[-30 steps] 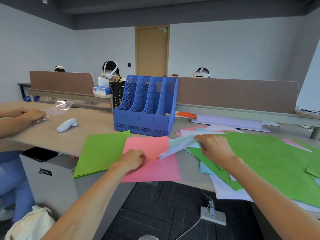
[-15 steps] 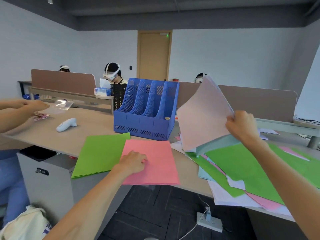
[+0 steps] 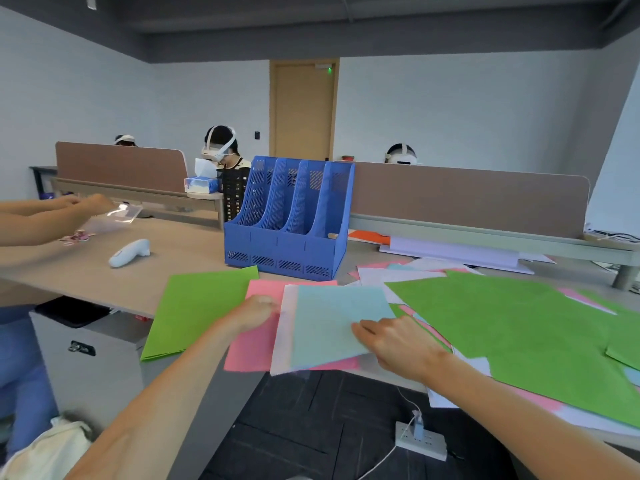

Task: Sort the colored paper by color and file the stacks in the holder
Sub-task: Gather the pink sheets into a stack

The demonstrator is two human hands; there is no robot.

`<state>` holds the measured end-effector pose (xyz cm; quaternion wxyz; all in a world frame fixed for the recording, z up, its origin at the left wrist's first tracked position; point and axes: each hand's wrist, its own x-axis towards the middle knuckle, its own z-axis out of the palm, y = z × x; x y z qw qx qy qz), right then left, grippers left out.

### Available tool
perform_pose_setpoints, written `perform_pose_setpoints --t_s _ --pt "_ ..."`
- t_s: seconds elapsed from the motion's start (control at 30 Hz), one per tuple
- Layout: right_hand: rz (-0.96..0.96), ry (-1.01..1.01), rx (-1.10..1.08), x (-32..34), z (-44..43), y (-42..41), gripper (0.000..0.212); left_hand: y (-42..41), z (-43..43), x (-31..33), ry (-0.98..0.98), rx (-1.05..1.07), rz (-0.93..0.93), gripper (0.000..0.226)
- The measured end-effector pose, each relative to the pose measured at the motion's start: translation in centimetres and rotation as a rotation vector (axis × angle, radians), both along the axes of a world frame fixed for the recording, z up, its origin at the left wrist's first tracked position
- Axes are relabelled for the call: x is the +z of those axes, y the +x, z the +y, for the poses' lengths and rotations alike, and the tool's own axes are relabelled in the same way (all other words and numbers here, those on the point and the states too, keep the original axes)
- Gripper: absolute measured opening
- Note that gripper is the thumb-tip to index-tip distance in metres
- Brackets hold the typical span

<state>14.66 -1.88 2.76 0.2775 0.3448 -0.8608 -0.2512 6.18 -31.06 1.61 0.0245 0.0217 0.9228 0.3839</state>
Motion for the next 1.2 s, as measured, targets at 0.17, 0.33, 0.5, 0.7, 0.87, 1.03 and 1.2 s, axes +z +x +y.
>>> perform_pose_setpoints --t_s 0.17,0.33,0.5,0.7,0.87,1.03,1.2 --pt "0.005 0.004 -0.028 -0.1 -0.6 -0.1 0.040 -0.6 -0.7 -0.6 -0.043 0.223 0.063 0.042" --pt "0.014 -0.022 -0.061 -0.1 -0.9 -0.2 0.034 -0.6 0.0 -0.1 0.028 0.239 0.045 0.051" --pt "0.014 -0.056 -0.073 0.2 -1.1 -0.6 0.030 -0.5 -0.1 0.4 0.130 0.245 -0.001 0.051" --pt "0.035 -0.072 -0.008 -0.6 -1.3 0.0 0.027 -0.1 0.3 0.2 0.043 0.256 -0.004 0.050" --pt "0.030 -0.107 0.040 -1.0 -1.5 0.3 0.027 -0.4 0.5 -0.2 -0.031 0.232 0.008 0.055" --pt "-0.070 -0.110 0.022 -2.0 -2.0 0.2 0.024 -0.2 0.5 0.0 -0.050 0.221 0.013 0.056" --pt "-0.261 -0.196 -0.104 -2.3 -1.4 0.2 0.072 0.2 0.8 0.2 -0.084 0.220 0.025 0.050"
